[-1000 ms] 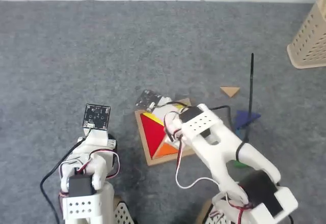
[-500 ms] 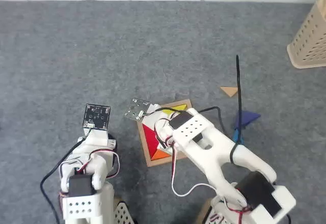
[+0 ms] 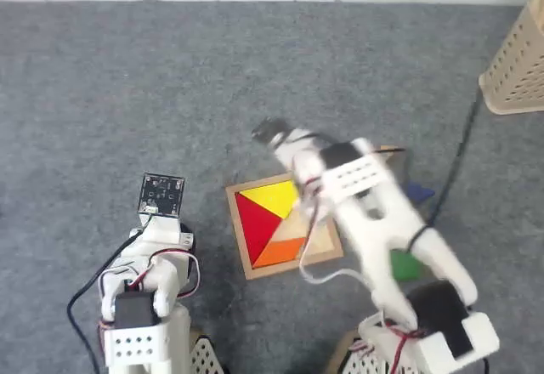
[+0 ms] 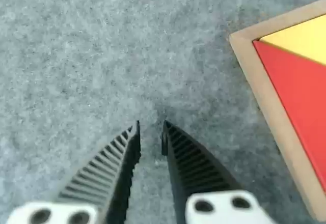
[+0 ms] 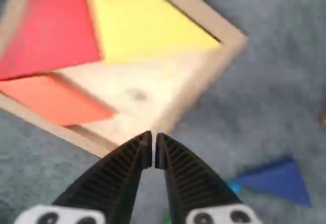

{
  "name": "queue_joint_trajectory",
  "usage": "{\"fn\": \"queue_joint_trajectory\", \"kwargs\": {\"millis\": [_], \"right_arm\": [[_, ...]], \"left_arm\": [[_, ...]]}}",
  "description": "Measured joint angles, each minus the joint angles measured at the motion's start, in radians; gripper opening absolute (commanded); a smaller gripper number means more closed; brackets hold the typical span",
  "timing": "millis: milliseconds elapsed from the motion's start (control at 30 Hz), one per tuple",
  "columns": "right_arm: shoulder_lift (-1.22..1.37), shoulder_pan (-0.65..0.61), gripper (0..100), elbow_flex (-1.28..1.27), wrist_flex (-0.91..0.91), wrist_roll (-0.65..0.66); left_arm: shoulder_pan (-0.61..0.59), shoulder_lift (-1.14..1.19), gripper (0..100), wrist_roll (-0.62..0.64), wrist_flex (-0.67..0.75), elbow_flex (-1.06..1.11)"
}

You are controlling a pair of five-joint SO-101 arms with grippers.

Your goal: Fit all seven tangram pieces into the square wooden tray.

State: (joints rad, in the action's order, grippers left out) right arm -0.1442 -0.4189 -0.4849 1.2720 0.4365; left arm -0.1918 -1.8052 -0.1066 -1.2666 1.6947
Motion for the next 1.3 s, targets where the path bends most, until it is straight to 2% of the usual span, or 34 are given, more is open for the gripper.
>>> {"fn": "queue_joint_trajectory", "kwargs": {"millis": [100,367,533,700,933,1300], "right_arm": [[-0.003,0.13,12.3,0.031,0.063,0.0],[-0.009,0.453,12.8,-0.021,0.086,0.074],[-0.009,0.557,12.8,-0.037,0.083,0.072],[-0.011,0.539,13.2,-0.138,0.152,0.169],[-0.014,0.48,25.0,-0.298,0.094,0.203],[-0.025,0.454,19.9,-0.402,-0.101,0.192]], "left_arm": [[0.0,0.0,7,0.0,0.0,0.0],[0.0,0.0,7,0.0,0.0,0.0],[0.0,0.0,7,0.0,0.0,0.0],[0.0,0.0,7,0.0,0.0,0.0],[0.0,0.0,7,0.0,0.0,0.0],[0.0,0.0,7,0.0,0.0,0.0]]}}
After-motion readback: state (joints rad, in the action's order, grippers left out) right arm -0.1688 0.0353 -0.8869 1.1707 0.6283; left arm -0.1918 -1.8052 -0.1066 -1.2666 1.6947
